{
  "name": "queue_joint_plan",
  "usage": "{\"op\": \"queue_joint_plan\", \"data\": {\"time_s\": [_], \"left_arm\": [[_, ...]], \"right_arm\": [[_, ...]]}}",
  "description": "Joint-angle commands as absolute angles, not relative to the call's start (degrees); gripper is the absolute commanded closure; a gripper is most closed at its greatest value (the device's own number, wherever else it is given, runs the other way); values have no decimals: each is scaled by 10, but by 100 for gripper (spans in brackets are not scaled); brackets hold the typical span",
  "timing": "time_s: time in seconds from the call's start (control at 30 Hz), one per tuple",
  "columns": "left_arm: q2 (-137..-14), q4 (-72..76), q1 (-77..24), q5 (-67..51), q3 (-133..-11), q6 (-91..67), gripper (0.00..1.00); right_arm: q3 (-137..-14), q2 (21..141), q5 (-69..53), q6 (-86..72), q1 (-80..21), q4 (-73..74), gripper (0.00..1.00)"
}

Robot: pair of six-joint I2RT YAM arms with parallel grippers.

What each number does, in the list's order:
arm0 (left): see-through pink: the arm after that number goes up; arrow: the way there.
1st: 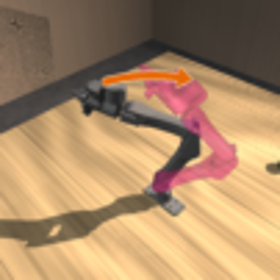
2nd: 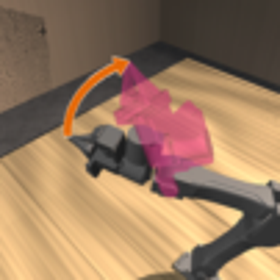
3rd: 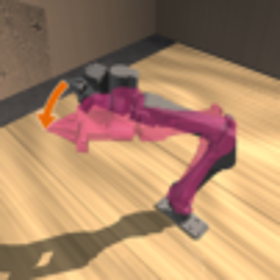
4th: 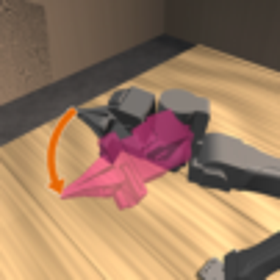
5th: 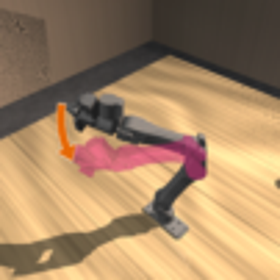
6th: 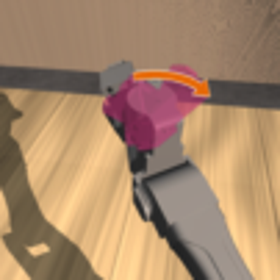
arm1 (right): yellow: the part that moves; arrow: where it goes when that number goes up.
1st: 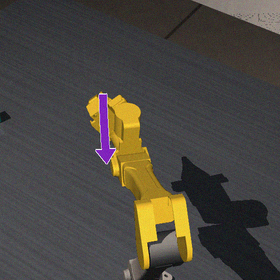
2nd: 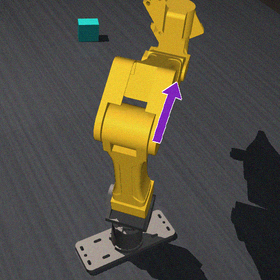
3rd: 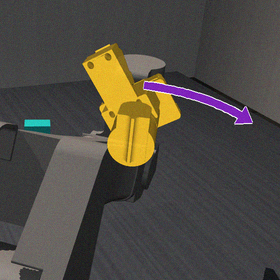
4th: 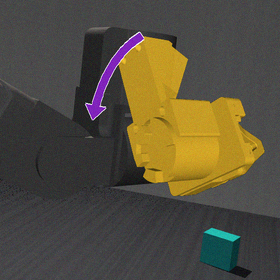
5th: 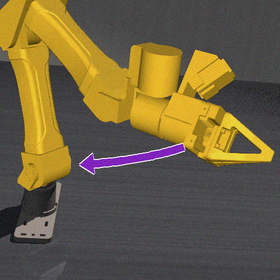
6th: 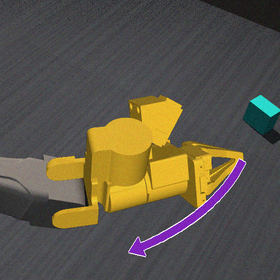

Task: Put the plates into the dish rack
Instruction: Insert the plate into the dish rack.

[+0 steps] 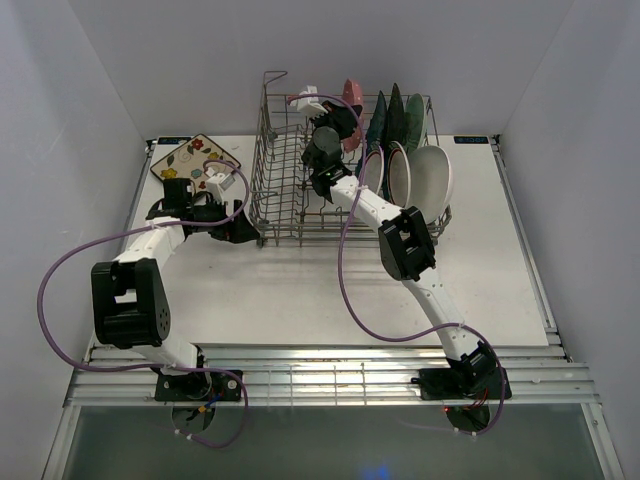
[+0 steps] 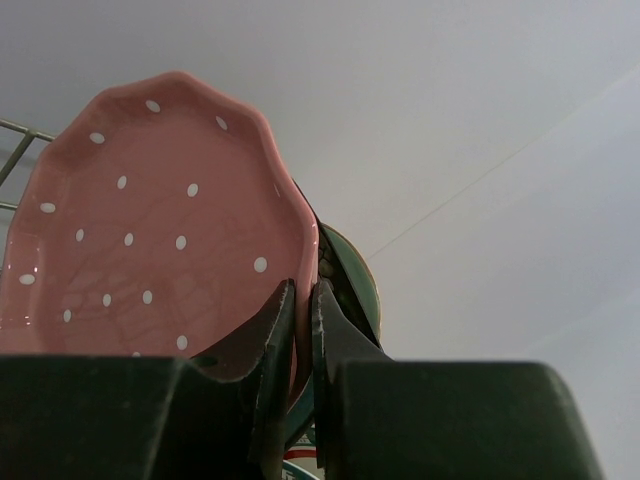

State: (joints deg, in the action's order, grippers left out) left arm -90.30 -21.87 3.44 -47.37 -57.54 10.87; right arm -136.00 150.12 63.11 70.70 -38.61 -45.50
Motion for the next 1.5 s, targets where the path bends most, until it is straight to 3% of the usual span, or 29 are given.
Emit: {"op": "queue_joint_plan", "data": {"time_s": [0.0,0.73,1.47], "left_arm": [[-867,-218,26,-487,-580,107,2],[-866,-214,26,-471,-570,112,2],[-853,-213,27,-463,-562,111,2]], "right_arm": [[-1385,1506,661,717,-389,-517,92],[-1390,1405,641,722,-388,-534,92],[-1381,1426,652,722,-398,-526,92]]}}
